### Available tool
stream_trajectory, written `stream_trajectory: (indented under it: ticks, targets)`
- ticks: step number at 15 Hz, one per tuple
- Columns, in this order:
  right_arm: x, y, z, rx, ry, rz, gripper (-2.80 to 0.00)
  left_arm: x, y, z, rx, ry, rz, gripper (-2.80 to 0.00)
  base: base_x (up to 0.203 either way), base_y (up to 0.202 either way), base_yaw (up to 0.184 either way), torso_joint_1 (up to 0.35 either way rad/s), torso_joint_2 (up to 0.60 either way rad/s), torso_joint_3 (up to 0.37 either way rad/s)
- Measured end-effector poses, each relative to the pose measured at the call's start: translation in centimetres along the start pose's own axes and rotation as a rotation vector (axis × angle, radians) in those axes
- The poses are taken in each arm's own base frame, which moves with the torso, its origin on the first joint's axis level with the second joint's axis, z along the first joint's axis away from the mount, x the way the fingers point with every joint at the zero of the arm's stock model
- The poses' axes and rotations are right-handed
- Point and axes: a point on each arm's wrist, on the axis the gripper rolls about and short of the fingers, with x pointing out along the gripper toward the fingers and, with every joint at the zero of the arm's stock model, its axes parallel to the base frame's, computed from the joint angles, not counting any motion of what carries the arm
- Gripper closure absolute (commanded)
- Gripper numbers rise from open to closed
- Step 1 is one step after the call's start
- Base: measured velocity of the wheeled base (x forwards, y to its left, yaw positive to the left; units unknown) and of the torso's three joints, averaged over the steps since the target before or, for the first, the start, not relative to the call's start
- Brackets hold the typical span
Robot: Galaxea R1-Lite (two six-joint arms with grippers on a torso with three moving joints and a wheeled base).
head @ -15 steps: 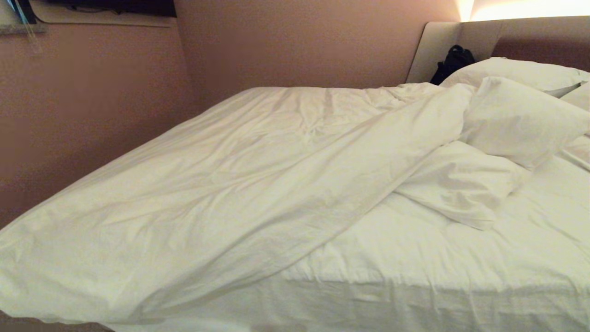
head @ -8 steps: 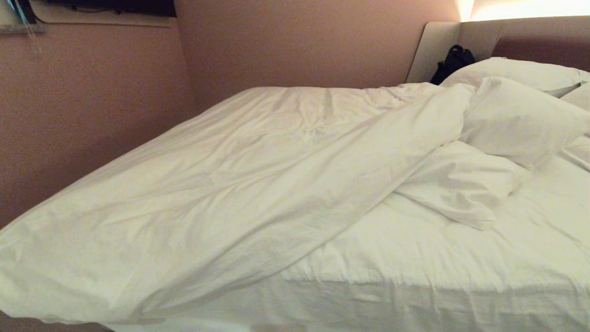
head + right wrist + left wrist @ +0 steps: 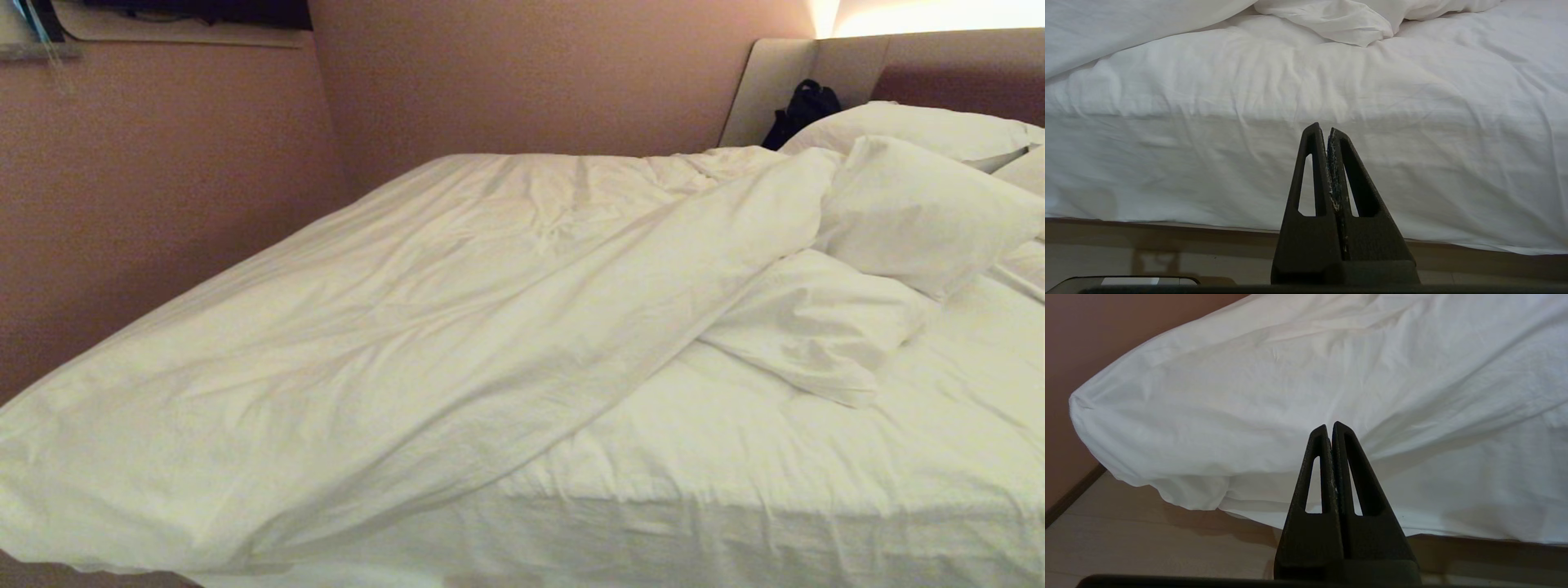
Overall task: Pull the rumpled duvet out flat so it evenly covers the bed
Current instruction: Hold the folded corner of the quilt
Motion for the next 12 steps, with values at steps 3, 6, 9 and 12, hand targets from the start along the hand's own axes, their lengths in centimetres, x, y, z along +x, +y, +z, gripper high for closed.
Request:
stream_trajectory:
  ticks: [3, 6, 9, 12]
  targets:
    - [0.0, 0.0, 0.0, 0.0, 0.0, 0.0, 0.0, 0.05, -0.09, -0.18, -0.001, 0.004, -0.035, 0.0, 0.0, 0.0, 0.0, 0.0, 0.0, 0.0]
    - [0.0, 0.0, 0.0, 0.0, 0.0, 0.0, 0.0, 0.06, -0.1, -0.17, -0.002, 0.002, -0.039, 0.0, 0.0, 0.0, 0.0, 0.0, 0.0, 0.0]
    - [0.0, 0.0, 0.0, 0.0, 0.0, 0.0, 0.0, 0.06, -0.1, -0.17, -0.002, 0.002, -0.038, 0.0, 0.0, 0.0, 0.0, 0.0, 0.0, 0.0]
    - [0.0, 0.0, 0.0, 0.0, 0.0, 0.0, 0.0, 0.06, -0.09, -0.18, -0.002, 0.002, -0.035, 0.0, 0.0, 0.0, 0.0, 0.0, 0.0, 0.0]
